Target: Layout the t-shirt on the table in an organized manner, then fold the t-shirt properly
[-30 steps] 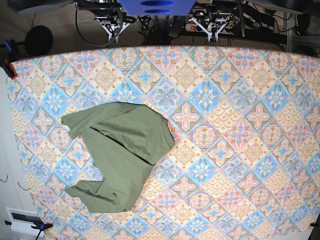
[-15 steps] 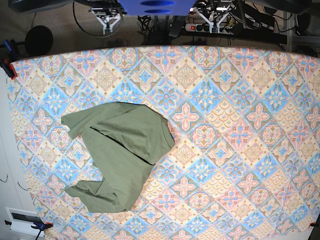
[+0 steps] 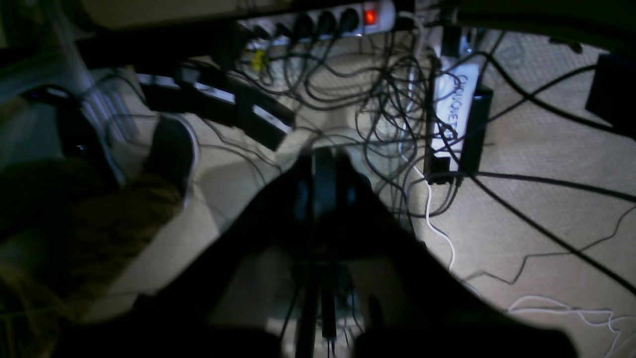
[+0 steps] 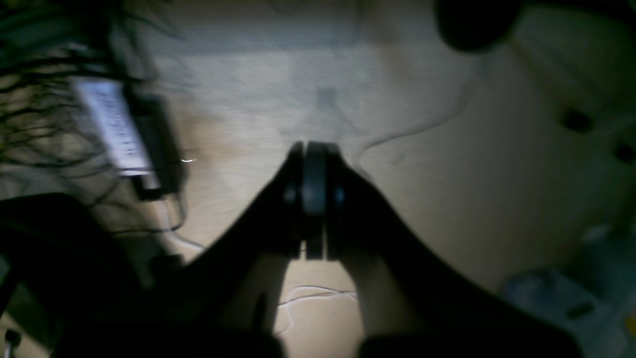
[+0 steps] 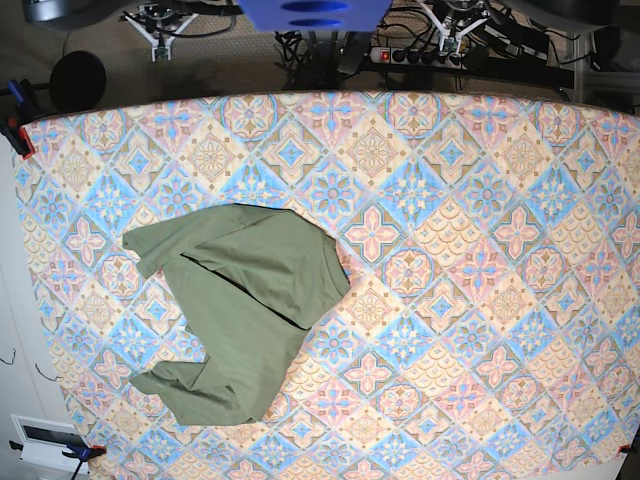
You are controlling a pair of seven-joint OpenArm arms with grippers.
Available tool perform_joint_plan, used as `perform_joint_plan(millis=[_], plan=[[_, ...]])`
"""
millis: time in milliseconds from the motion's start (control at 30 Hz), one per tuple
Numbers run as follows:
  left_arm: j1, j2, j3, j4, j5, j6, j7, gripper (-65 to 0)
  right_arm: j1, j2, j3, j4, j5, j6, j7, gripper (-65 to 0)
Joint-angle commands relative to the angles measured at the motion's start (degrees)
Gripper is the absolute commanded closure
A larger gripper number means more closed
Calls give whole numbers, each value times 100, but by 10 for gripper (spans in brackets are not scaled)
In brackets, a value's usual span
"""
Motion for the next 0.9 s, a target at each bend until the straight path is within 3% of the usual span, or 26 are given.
perform_joint_plan(millis=[0, 167, 400, 633, 733, 867], plan=[[194, -103, 4, 226, -19, 14, -23, 0, -255, -4, -5, 132, 17, 5, -12, 0], [836, -305, 4, 1369, -19, 14, -23, 0, -826, -4, 65, 1064, 25, 5, 6, 0], [1751, -525, -5, 3172, -19, 23, -15, 0, -1574, -13, 1094, 2550, 25, 14, -12, 0], [2287, -621, -5, 4701, 16, 23, 618, 0, -2215, -4, 1225, 3895, 69, 14, -12, 0], [2383, -718, -5, 5369, 7, 23, 935, 0, -2435, -4, 1507, 4510, 685, 14, -108, 0], [2454, -736, -31, 6073, 25, 23, 1163, 0, -2673, 5, 1744, 5345, 1828, 14, -706, 0]])
